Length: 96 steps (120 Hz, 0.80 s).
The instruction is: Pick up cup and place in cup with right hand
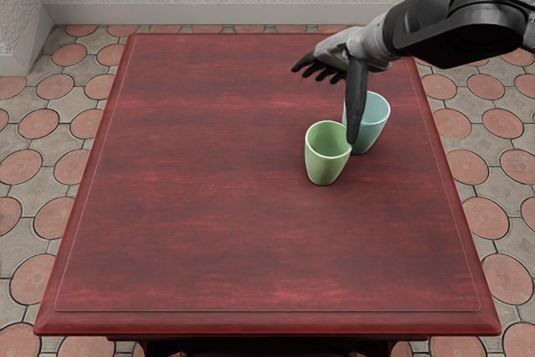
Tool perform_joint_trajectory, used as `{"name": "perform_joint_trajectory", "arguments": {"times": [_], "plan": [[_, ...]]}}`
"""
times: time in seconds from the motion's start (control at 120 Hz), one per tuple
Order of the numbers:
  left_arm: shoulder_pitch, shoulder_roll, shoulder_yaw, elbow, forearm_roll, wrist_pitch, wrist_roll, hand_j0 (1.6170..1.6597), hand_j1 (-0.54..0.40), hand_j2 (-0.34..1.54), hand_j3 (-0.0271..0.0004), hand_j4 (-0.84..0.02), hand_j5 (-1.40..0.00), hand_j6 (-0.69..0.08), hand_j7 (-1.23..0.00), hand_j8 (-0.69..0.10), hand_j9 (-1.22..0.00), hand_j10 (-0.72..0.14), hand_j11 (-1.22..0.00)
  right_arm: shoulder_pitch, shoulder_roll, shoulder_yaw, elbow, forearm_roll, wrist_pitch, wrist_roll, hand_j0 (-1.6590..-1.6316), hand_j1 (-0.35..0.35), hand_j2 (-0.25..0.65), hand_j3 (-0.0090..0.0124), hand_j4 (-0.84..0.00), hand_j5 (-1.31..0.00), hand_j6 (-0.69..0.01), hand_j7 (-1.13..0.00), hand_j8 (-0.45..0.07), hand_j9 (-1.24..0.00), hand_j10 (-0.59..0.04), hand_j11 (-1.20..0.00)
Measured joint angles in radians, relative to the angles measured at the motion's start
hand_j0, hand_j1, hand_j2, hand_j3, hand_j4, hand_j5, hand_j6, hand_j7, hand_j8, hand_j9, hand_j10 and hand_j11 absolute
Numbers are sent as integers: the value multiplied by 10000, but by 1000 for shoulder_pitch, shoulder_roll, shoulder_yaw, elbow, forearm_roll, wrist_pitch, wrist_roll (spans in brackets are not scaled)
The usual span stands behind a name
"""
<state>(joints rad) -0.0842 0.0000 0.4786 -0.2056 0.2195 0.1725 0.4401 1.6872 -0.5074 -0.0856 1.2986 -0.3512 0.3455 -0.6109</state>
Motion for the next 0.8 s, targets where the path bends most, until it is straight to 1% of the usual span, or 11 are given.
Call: {"name": "perform_joint_trajectory", "arguments": {"times": [0.108, 0.192, 0.258, 0.467, 0.633, 0.717, 0.8], "plan": [[1, 0, 0, 0, 0, 0, 0, 16581, 3491, 2, 0, -4, -1, -6, 0, -5, 0, -4, 0, 4, 4, -7, 58, -69, -55, 0, -16581, -3135, -60, 0, -314, -389, -321, -387, -315, -388, -309, -387], [1, 0, 0, 0, 0, 0, 0, 16581, 3490, 1, 0, -3, 0, -4, 0, -4, 0, -3, 0, 9, -6, -15, 109, -93, -76, 0, -16581, -3133, -59, 0, -317, -392, -325, -390, -319, -391, -312, -391], [1, 0, 0, 0, 0, 0, 0, 16581, 3490, 1, 0, -3, 0, -4, 0, -3, 0, -2, 0, 13, -16, -28, 155, -112, -120, 0, -16581, -3091, -65, 0, -353, -439, -361, -436, -355, -438, -348, -437], [1, 0, 0, 0, 0, 0, 0, 16581, 3491, 1, 0, -2, 0, -3, 0, -3, 0, -2, 0, 51, -25, -114, 254, -144, -247, 0, -16581, -2155, -218, 0, -1134, -1454, -1144, -1451, -1137, -1453, -1129, -1452], [1, 0, 0, 0, 0, 0, 0, 16581, 3491, 1, 0, -2, 0, -3, 0, -2, 0, -1, 0, 67, -4, -172, 285, -165, -335, 0, -16581, -1623, -305, 0, -1578, -2031, -1588, -2029, -1581, -2031, -1574, -2030], [2, 0, -1, 0, 0, 0, 0, 16581, 3491, 2, 0, -3, 0, -4, 0, -4, 0, -2, 0, 69, 13, -201, 289, -177, -373, 0, -16581, -1542, -318, 0, -1646, -2120, -1656, -2117, -1649, -2119, -1642, -2119], [2, 0, -1, 0, 0, 0, 0, 16581, 3491, 1, 0, -2, 0, -4, 0, -3, 0, -2, 0, 69, 25, -220, 291, -183, -397, 0, -16581, -1599, -308, 0, -1599, -2058, -1608, -2056, -1602, -2058, -1594, -2057]]}}
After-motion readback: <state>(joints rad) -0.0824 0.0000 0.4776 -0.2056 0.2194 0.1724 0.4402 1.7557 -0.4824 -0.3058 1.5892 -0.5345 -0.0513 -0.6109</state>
